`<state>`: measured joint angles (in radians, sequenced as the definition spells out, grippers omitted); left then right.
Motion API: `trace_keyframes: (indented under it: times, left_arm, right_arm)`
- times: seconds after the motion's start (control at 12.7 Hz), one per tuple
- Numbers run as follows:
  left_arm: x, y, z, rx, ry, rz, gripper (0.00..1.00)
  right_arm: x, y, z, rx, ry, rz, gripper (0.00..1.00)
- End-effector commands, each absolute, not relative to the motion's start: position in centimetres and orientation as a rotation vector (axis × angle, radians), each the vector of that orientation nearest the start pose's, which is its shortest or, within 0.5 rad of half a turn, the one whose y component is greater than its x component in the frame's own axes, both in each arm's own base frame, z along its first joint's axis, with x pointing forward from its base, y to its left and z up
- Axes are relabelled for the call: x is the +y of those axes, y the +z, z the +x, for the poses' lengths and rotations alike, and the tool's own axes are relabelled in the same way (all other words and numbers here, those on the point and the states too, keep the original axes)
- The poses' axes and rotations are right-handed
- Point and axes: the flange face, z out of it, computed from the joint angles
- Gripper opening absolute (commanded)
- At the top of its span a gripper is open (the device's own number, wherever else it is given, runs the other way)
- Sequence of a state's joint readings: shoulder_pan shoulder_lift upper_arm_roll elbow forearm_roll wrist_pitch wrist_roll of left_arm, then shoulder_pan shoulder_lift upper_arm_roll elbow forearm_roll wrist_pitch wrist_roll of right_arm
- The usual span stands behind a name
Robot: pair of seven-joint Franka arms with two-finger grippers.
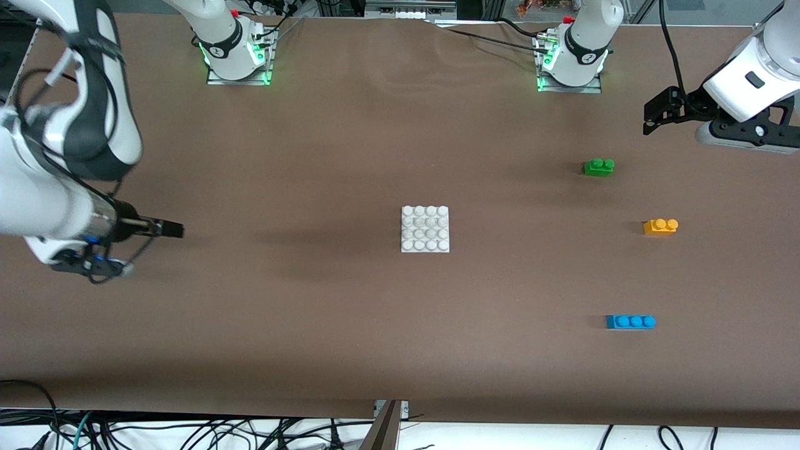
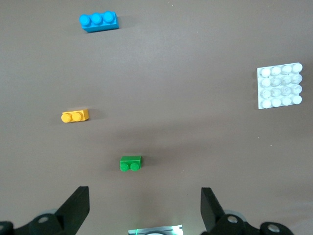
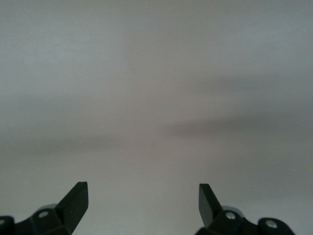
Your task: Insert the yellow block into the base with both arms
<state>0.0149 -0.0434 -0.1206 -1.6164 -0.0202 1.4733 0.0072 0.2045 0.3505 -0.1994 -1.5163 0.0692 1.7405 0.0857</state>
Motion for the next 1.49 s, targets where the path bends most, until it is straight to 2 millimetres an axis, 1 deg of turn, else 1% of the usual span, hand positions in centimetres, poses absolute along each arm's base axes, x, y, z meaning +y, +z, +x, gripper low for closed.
trace_keyframes:
  times: [0.0,0.24,0.39,0.47,0.55,0.63,0.71,0.79,1.1,1.18,1.41]
  left_arm:
    - [-6.1,62.5,52.8,0.169,0.171,-3.161,1.00]
    - [-6.1,62.5,52.8,0.169,0.168,-3.161,1.00]
    - [-5.9,62.5,52.8,0.164,0.173,-3.162,1.00]
    - [-5.9,62.5,52.8,0.167,0.173,-3.161,1.00]
    - [-6.0,62.5,52.7,0.167,0.173,-3.161,1.00]
    - [-6.0,62.5,52.7,0.167,0.173,-3.161,1.00]
    - [-6.0,62.5,52.7,0.167,0.173,-3.161,1.00]
    - [-6.0,62.5,52.7,0.167,0.173,-3.161,1.00]
    - [-6.2,62.5,52.7,0.174,0.173,-3.161,1.00]
    - [-6.3,62.5,52.7,0.176,0.173,-3.160,1.00]
    - [-6.5,62.8,52.7,0.179,0.164,-3.161,1.00]
  right_arm:
    - [1.9,50.5,61.7,0.125,0.031,-3.145,1.00]
    - [1.1,54.8,57.7,0.140,0.052,-3.120,1.00]
    - [0.5,57.6,55.8,0.169,0.029,-3.113,1.00]
    - [0.2,58.6,55.1,0.177,0.040,-3.114,1.00]
    - [-0.8,59.3,54.9,0.200,0.037,-3.115,1.00]
    - [-1.3,60.0,54.6,0.210,0.035,-3.111,1.00]
    - [-1.4,59.8,54.3,0.236,0.063,-3.116,1.00]
    - [-1.7,59.7,54.3,0.241,0.054,-3.117,1.00]
    - [-1.8,59.3,55.2,0.189,-0.011,-3.124,1.00]
    - [-1.7,59.0,55.8,0.184,-0.042,-3.125,1.00]
    - [-1.7,58.1,56.3,0.162,-0.038,-3.130,1.00]
